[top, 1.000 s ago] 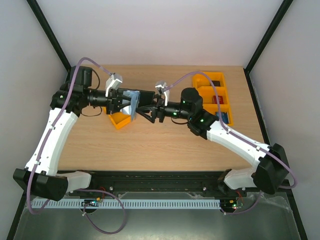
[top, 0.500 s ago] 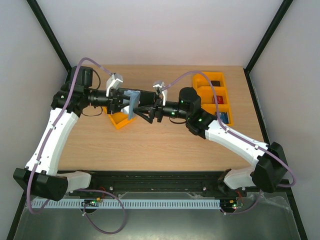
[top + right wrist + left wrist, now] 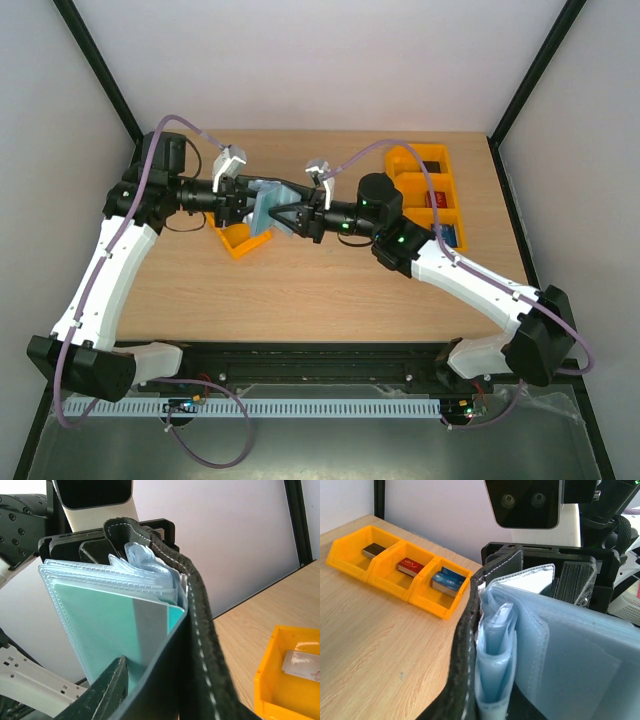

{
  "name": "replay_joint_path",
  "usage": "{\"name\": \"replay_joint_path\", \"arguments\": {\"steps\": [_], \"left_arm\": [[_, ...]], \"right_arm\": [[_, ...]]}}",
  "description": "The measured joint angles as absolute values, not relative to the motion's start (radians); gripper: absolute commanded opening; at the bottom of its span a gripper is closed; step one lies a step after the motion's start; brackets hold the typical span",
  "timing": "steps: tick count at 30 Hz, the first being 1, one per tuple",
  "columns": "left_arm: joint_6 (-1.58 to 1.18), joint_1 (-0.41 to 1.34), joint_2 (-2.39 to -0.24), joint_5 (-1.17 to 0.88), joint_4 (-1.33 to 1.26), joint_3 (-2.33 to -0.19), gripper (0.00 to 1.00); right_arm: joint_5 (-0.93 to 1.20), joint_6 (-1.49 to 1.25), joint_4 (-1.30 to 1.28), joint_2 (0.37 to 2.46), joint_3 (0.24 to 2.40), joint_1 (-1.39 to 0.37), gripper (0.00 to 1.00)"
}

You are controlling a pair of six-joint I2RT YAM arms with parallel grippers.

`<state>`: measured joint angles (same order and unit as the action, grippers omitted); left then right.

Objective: Take the credit cards out of the card holder

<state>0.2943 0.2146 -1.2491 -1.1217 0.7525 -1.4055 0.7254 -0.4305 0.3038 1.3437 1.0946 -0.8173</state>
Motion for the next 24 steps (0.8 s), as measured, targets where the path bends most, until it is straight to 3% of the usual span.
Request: {"name": "replay_joint_path", "arguments": {"steps": [3, 8, 14, 15, 21, 22, 24], "left_arm": [[0.295, 0.215, -1.249, -1.125, 0.753, -1.406, 0.02], [0.295, 0.220, -1.249, -1.137, 0.752, -1.406, 0.02], [0.295, 0.226, -1.249, -1.142, 0.749, -1.402, 0.03], [0.293, 0.227, -1.249, -1.142, 0.748, -1.399, 0.07], [0.258, 0.233, -1.249, -1.108, 0.712, -1.357, 0.65], [0.238, 0.231, -1.249, -1.080, 0.701, -1.340, 0.86], [0.240, 0.231, -1.249, -1.074, 0.698, -1.340, 0.98]], "right_arm": [[0.718, -0.427, 0.292, 1.337, 1.095, -0.818, 0.25], [0.698, -0.413, 0.263, 1.314, 1.090, -0.819, 0.04], [0.667, -0.408, 0.226, 1.291, 1.085, -0.823, 0.02], [0.659, -0.408, 0.218, 1.289, 1.085, -0.824, 0.02], [0.597, -0.409, 0.165, 1.243, 1.055, -0.832, 0.02], [0.558, -0.406, 0.116, 1.205, 1.052, -0.833, 0.02], [0.538, -0.405, 0.099, 1.193, 1.052, -0.831, 0.02]]}}
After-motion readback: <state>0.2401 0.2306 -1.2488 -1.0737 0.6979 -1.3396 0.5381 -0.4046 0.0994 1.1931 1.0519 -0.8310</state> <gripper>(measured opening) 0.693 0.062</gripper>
